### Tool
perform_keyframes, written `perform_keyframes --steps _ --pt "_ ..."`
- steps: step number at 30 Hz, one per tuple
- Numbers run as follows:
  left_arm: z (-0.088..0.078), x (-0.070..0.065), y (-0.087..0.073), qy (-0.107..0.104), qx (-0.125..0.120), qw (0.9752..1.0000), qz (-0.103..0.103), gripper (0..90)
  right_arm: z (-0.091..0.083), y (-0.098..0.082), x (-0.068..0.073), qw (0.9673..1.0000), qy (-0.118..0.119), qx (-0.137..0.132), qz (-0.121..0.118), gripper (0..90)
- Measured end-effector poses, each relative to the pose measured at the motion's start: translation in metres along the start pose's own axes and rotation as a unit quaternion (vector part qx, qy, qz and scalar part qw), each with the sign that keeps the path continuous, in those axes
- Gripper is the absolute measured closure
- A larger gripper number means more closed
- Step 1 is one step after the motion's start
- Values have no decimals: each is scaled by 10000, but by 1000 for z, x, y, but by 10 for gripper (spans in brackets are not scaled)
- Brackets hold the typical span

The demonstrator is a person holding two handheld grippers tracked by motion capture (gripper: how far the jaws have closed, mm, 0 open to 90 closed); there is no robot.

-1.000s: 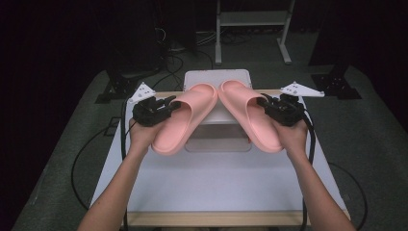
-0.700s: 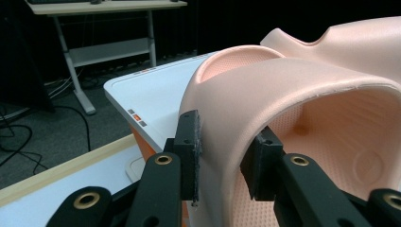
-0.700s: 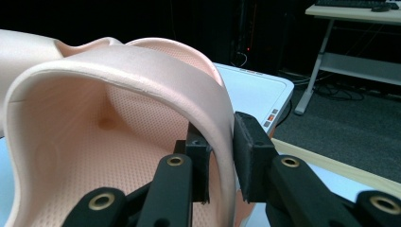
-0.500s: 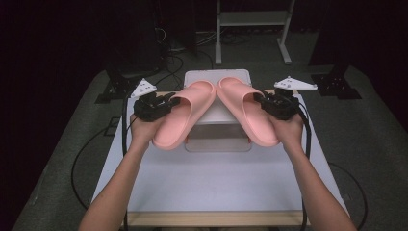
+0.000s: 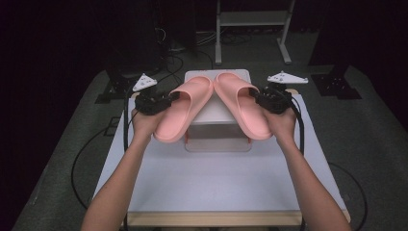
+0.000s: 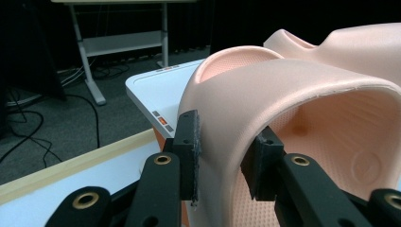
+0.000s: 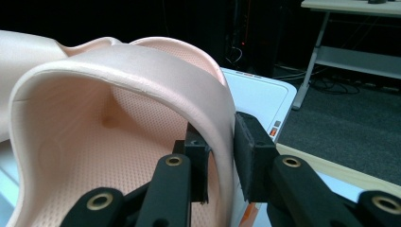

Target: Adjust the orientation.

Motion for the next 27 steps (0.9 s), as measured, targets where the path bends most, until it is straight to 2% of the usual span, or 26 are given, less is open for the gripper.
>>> perform_keyframes --steps 8,13,18,23,27 --pt "13 8 0 105 89 9998 -150 692 11 2 -1 9999 -81 67 27 737" --pt "18 10 1 146 122 9997 -175 690 15 4 -2 9999 -127 65 34 731" --pt "26 9 1 171 207 9994 -238 673 19 3 -4 9997 -130 107 155 717" --pt "30 8 3 206 231 9992 -264 668 20 3 -6 9997 -141 141 158 710" --pt "34 9 4 182 200 9985 -466 665 20 5 -6 9996 -133 164 173 705"
Point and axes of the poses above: each handheld gripper's, and its own axes: z roughly forward along the jaws, y roughly out of its top, x roughly to its left, the point moved 10 cm from there along z, roughly forward along the jaws, and after that the axes turned 6 degrees about z, right-handed, at the moved point
